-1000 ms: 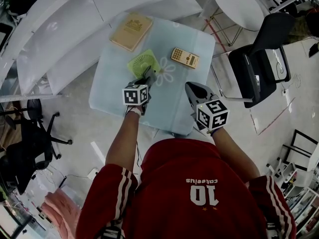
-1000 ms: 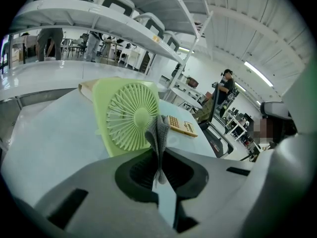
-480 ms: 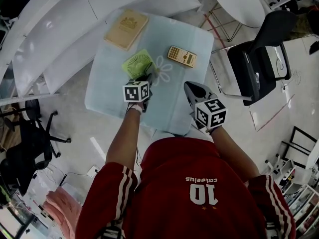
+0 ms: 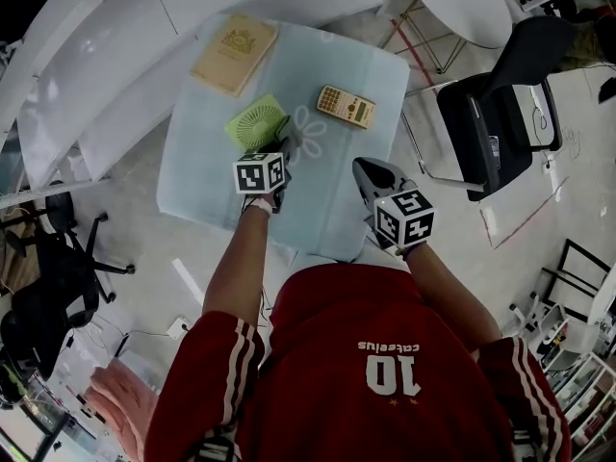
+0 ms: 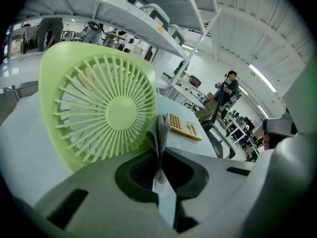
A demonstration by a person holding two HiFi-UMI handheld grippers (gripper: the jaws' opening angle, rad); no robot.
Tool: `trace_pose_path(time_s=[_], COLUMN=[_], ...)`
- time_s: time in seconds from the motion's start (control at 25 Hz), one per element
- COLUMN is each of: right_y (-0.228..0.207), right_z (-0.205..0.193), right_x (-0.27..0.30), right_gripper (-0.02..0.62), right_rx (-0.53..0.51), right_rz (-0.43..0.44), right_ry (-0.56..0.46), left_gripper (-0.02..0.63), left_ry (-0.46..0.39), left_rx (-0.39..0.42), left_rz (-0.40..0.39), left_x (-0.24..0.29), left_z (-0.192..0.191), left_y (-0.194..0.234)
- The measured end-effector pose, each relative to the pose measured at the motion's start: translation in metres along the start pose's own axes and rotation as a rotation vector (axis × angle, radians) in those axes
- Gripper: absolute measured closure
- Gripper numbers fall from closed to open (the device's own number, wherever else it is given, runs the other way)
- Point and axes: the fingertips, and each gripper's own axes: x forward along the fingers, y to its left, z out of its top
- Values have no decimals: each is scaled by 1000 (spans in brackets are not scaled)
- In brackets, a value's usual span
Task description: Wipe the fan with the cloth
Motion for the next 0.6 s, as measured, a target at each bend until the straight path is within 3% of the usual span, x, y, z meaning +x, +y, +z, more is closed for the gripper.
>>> trace_pose_path(time_s=[0.6], right_y=[-6], right_z=[-2], right_x=[-6], right_gripper=[592], right_rx=[-7], right_rz=[-3], right_ry=[17], left_gripper=[578], left_ry=[-8], left_rx=[-31], left_rz=[19], left_x=[3], left_z=[-2], left_y=[9])
